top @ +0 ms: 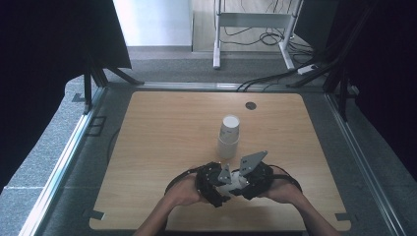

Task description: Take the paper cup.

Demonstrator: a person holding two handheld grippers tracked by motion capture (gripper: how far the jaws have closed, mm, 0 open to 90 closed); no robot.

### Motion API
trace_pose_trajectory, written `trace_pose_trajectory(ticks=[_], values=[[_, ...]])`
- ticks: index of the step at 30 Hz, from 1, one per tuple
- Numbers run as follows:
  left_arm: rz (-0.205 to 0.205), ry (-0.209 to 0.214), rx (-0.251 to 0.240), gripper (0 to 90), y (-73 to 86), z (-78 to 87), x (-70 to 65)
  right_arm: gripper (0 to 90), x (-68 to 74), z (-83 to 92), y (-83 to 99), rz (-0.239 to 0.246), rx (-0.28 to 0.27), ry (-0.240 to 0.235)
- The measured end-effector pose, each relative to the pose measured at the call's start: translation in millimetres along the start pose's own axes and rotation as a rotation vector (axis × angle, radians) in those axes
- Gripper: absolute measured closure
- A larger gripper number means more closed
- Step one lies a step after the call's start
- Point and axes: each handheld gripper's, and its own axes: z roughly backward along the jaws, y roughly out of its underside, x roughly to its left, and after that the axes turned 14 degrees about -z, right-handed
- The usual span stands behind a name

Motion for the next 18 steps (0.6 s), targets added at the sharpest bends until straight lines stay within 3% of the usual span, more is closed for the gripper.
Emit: trace_pose_trajectory(ticks=[8,11,16,17,18], values=[[0.076,-0.01,-0.105,6.7,7.8,9.0,1.7,36.5,-3.4,7.4,0.8,-0.018,-0.052,-0.017],[0.13,-0.013,-0.175,3.0,13.1,13.5,2.3,36.5,-4.8,10.7,1.7,-0.031,-0.075,-0.028],[0.162,-0.022,-0.271,2.2,19.9,21.8,2.5,36.5,-7.0,17.0,4.4,-0.054,-0.127,-0.048],[0.162,-0.022,-0.271,2.2,19.9,21.8,2.5,36.5,-7.0,17.0,4.4,-0.054,-0.127,-0.048],[0.184,-0.021,-0.313,2.3,22.9,25.1,2.6,36.5,-8.3,19.8,6.3,-0.067,-0.155,-0.059]])
